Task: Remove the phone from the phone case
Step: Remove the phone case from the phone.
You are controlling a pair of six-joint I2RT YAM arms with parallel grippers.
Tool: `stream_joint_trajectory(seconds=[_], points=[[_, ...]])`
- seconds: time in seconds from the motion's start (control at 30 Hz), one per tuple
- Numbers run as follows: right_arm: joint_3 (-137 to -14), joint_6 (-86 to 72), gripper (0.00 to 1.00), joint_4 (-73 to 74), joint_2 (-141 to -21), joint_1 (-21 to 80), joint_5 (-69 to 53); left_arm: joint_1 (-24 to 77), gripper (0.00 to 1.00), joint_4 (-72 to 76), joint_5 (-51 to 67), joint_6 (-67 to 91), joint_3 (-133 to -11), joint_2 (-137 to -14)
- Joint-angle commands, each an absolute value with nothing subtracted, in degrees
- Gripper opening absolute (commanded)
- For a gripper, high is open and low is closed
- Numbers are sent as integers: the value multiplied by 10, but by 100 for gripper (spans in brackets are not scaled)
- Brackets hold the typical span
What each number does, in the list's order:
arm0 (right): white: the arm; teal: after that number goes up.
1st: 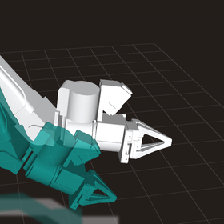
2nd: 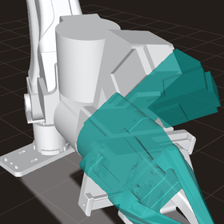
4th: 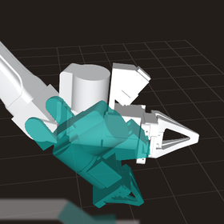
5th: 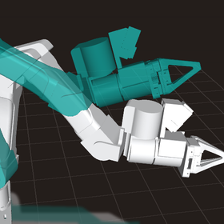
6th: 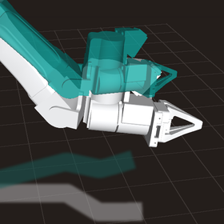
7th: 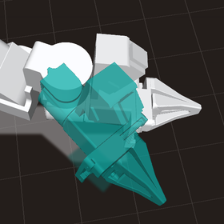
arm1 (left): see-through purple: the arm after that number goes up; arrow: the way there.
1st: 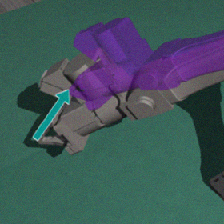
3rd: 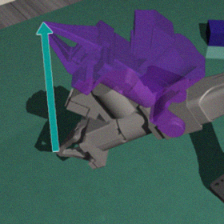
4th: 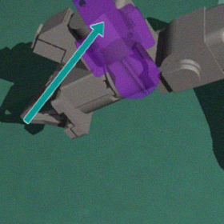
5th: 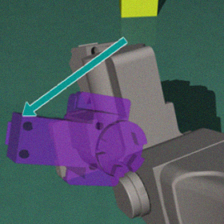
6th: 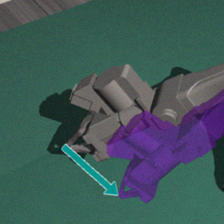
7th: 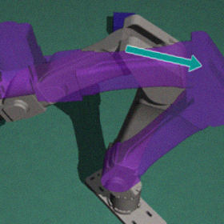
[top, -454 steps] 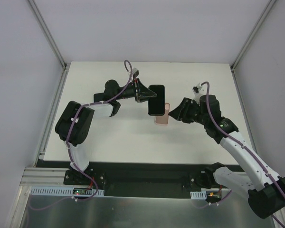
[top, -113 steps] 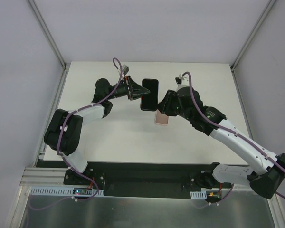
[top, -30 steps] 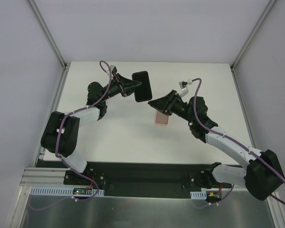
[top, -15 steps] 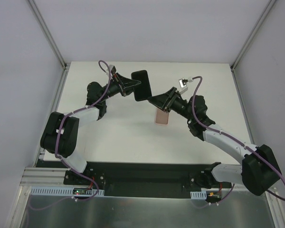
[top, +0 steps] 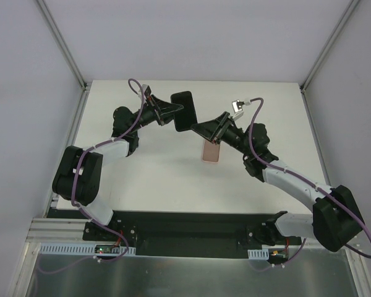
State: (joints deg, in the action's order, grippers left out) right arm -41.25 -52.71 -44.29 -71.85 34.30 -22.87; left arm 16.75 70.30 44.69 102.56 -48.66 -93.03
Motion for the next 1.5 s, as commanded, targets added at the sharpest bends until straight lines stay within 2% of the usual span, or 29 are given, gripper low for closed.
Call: stream_joint_trajectory(seconds=[0.0, 0.43, 0.8, 1.2, 1.47], points=[[-444, -528, 36, -487, -720, 339, -232, 160, 0, 847, 439, 1033, -509, -897], [-455, -525, 34, -474, -729, 336, -224, 160, 0, 849, 438, 1034, -505, -892], [-461, -526, 1, -476, -744, 336, -219, 158, 0, 867, 434, 1054, -503, -889], [-480, -497, 1, -600, -727, 344, -260, 156, 0, 962, 432, 1119, -481, -990], [-518, -510, 1, -719, -769, 362, -309, 156, 0, 964, 446, 1116, -481, -1016]])
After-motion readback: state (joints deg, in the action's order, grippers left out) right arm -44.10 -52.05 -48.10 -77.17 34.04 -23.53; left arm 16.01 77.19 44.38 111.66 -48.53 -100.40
